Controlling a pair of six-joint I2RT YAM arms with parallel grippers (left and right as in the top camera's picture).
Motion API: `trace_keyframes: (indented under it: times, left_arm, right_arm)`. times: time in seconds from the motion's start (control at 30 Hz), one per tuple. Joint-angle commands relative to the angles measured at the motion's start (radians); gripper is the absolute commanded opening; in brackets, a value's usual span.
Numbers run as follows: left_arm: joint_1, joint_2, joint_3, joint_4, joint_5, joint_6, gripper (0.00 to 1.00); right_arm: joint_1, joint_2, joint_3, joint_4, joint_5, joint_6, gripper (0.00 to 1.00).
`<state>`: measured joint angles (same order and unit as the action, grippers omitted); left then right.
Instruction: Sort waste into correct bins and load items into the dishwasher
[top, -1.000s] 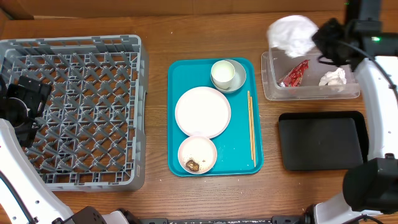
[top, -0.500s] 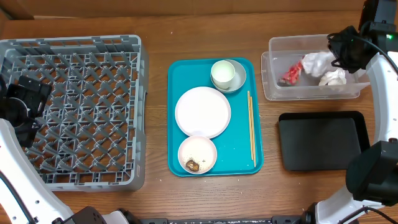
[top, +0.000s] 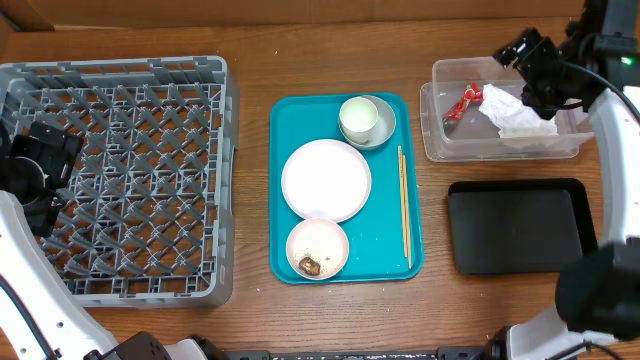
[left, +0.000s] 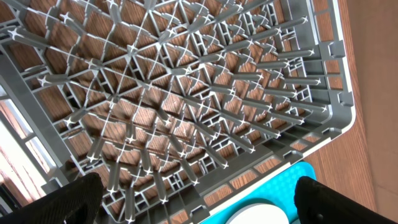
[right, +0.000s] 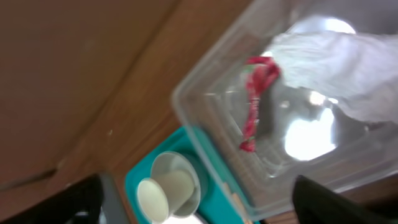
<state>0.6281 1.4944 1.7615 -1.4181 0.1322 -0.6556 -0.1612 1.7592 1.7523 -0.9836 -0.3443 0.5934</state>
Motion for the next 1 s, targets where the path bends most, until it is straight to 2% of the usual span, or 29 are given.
trace_keyframes:
  times: [0.0, 0.13, 0.3, 0.63, 0.97]
  left_arm:
    - [0.0, 0.004, 0.024, 0.001, 0.006, -0.011, 1.0]
    - [0.0, 0.004, 0.024, 0.001, 0.006, -0.01, 1.0]
    - [0.0, 0.004, 0.024, 0.001, 0.006, -0.01, 1.0]
    - [0.0, 0.004, 0.024, 0.001, 0.006, -0.011, 1.0]
    - [0.0, 0.004, 0.024, 0.001, 0.006, -0.011, 1.0]
  right_arm:
    - [-0.006, -0.153, 0.016, 0.012, -0.078, -0.045, 1.0]
    - [-0.045, -0.209, 0.016, -0.003, 0.053, -0.045, 1.0]
    - [-0.109, -0.21, 0.015, -0.076, 0.314, -0.044, 1.0]
    - [-0.111, -0.209, 0.015, -0.318, 0.063, -0.045, 1.0]
    - [0.082, -0.202, 0.014, -0.26, 0.051, -0.045, 1.0]
